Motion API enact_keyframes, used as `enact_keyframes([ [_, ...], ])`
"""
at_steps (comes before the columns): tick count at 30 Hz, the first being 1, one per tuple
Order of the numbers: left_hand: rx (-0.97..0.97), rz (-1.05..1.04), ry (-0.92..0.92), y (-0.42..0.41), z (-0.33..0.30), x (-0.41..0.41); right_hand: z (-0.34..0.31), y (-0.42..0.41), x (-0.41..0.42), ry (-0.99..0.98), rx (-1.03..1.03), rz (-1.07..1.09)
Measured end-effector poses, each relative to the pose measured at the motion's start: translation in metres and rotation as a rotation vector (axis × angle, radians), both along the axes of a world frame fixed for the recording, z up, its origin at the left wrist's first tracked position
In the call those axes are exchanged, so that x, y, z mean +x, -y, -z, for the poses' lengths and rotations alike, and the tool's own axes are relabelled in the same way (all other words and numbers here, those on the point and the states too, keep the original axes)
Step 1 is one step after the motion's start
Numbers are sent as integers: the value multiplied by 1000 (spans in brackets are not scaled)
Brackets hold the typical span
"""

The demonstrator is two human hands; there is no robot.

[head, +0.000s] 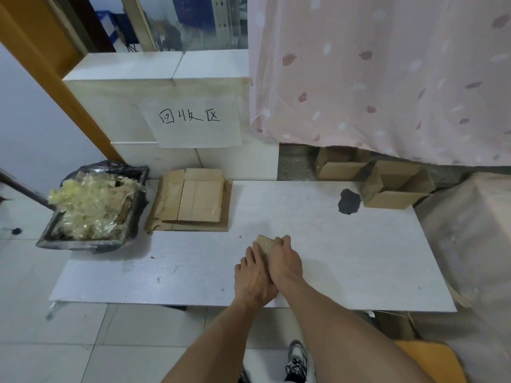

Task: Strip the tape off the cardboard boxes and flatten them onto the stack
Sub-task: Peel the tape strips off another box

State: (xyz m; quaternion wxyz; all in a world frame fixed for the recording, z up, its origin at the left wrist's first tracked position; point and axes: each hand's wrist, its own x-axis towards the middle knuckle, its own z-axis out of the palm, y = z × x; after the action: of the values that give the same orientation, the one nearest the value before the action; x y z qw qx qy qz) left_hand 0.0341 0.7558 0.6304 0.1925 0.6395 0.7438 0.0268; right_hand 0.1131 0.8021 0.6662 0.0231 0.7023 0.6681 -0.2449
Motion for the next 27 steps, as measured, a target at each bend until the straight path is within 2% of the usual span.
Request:
enact_keyframes([
  [7, -23, -108, 14, 7, 15, -3, 0, 2, -2, 86, 66, -41],
  [12, 1, -295, -42, 14, 22, -15, 3, 14, -2, 3, 83, -88],
  [18, 64, -334, 52, 14, 15, -30, 6, 24, -4, -30, 132, -177],
  [24, 1, -234, 59, 8, -2, -47, -3, 17, -2, 76, 228, -474],
  [27, -69, -120, 60, -1, -5, -62, -7, 10, -3, 86, 258, -569],
])
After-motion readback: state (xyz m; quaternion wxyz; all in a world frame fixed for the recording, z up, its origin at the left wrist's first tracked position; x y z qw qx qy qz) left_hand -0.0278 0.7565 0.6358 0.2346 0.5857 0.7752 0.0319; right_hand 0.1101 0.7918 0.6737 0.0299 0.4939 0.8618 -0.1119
